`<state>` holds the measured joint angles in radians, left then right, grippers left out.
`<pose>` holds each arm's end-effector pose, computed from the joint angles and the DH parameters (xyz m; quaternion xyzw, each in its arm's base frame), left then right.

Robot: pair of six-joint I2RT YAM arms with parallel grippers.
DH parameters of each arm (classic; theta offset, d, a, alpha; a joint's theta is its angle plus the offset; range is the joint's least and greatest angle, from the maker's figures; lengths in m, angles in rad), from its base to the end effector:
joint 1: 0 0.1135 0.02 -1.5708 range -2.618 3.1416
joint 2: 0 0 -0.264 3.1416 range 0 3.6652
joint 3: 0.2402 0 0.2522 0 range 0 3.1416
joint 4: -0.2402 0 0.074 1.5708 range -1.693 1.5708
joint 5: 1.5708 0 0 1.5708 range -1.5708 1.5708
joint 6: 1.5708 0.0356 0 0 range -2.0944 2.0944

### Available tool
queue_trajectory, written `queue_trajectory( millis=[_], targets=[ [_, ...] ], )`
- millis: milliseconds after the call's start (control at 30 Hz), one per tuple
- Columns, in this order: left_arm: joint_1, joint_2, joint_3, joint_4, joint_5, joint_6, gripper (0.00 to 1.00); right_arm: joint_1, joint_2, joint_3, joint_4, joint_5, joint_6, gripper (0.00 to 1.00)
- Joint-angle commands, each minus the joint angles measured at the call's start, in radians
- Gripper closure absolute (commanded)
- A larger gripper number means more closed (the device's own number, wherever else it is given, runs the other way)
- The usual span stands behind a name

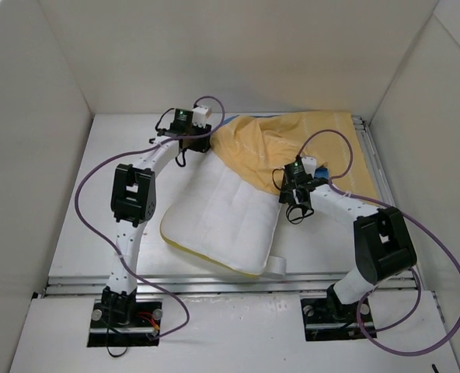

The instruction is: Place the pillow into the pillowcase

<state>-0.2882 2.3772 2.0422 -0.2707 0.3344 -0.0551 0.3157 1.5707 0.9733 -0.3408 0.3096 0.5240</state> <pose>0.5241 -0.1676 0.2111 0.1783 0.8586 -0.2234 0.4257 0.3076 0.0891 0.2023 0.1453 0.9290 -0.0085 0.3404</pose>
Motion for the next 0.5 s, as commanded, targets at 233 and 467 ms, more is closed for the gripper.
queue_trajectory(
  millis=[233,467],
  targets=[
    [-0.008,-0.075,-0.063,0.238,0.104,0.020,1.00,0.008,-0.011,0.077,0.120,0.000,-0.001,0.86],
    [-0.008,-0.151,-0.180,0.339,0.078,0.017,1.00,0.006,-0.054,0.062,0.126,0.014,-0.001,1.00]
  ],
)
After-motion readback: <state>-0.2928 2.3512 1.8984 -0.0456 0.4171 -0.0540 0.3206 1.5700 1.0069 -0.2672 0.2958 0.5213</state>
